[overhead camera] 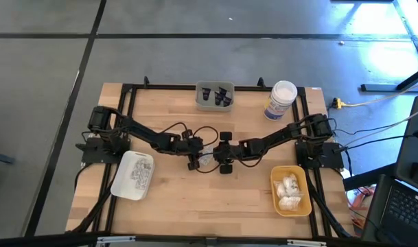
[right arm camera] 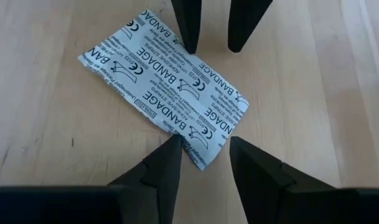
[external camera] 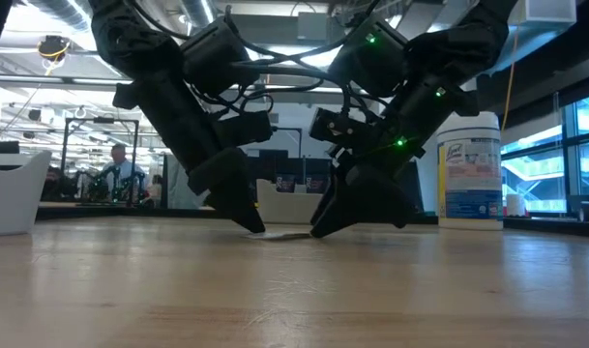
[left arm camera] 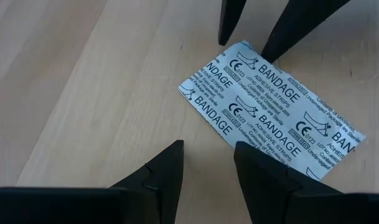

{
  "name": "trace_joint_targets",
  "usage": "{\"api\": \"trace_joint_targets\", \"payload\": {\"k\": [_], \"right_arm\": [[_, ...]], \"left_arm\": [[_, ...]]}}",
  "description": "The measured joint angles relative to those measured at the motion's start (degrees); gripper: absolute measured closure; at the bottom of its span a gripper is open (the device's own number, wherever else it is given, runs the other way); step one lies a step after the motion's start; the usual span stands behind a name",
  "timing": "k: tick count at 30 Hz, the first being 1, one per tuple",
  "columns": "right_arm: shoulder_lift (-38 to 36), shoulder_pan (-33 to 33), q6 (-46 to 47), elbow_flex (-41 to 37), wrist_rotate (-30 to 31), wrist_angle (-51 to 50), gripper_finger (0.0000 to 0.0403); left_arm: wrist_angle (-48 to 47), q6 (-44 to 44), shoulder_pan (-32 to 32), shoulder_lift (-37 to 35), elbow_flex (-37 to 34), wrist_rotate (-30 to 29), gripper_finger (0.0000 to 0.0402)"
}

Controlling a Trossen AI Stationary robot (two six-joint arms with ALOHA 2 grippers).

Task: Pick & Place Travel size toiletries
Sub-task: Put the bandage into the white bin

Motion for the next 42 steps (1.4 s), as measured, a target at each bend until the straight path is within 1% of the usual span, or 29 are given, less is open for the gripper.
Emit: {"api": "trace_joint_targets", "payload": {"k": [3,6,17,21,31,39,42], "right_arm": [[0.0,0.2,-0.3,0.0,-0.3,0.2,0.0262],[0.0,0.2,-1.5,-0.1,-2.2,0.9,0.0268],[0.1,0.3,-1.7,-0.1,-3.0,2.1,0.0304],[0.1,0.4,-1.7,-0.1,-3.0,2.1,0.0325],[0.1,0.9,-1.7,-0.1,-3.4,2.1,0.0393],[0.1,2.5,-1.7,-0.1,-3.1,1.7,0.04],[0.1,3.0,-1.6,-0.1,-3.0,1.7,0.04]], "left_arm": [[0.0,0.1,0.0,0.0,0.0,0.0,0.0258],[0.1,0.2,0.0,0.0,0.0,-0.1,0.0258],[0.2,0.6,0.0,0.0,0.0,-0.2,0.0258],[0.2,0.6,0.0,0.0,0.0,-0.3,0.0258],[0.2,0.6,0.0,0.0,0.0,-0.4,0.0258],[-1.8,5.5,-0.1,-1.3,0.0,0.1,0.0258],[-6.0,7.1,-0.1,-3.4,0.0,0.9,0.0258]]}}
